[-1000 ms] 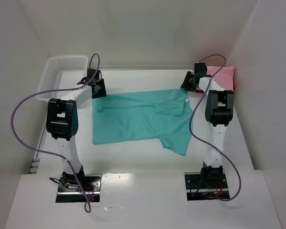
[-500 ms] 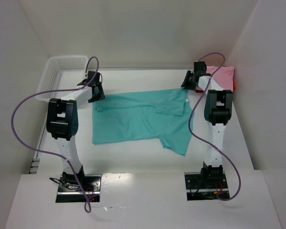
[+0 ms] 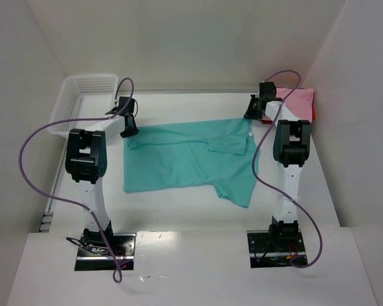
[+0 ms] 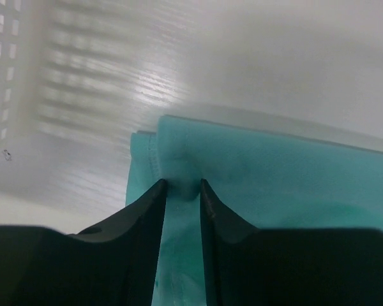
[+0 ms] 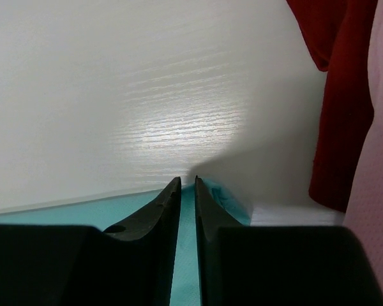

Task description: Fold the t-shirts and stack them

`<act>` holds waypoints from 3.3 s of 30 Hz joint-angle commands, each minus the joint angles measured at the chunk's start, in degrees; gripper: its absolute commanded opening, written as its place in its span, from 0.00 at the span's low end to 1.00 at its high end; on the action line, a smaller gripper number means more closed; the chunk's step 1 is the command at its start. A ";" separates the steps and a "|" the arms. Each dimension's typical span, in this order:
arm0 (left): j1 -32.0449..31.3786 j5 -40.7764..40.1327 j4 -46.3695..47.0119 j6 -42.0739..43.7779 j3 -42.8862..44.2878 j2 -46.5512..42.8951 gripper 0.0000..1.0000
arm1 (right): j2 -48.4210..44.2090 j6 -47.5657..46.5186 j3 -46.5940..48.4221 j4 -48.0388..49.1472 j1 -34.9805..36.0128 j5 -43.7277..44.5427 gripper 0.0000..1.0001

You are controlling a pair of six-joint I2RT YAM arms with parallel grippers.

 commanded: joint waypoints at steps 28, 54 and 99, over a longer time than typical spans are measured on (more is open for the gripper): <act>1.67 -2.33 -0.45 7.24 8.66 2.71 0.21 | 2.21 -1.32 6.48 -2.06 -3.05 2.05 0.00; 0.62 1.68 -1.24 7.36 12.44 5.44 0.52 | -9.66 -1.32 -7.41 2.95 -3.05 -5.83 0.41; 0.09 -2.94 -4.58 8.13 17.80 10.64 0.05 | -2.72 -2.91 -1.52 -0.56 -4.81 -3.28 0.00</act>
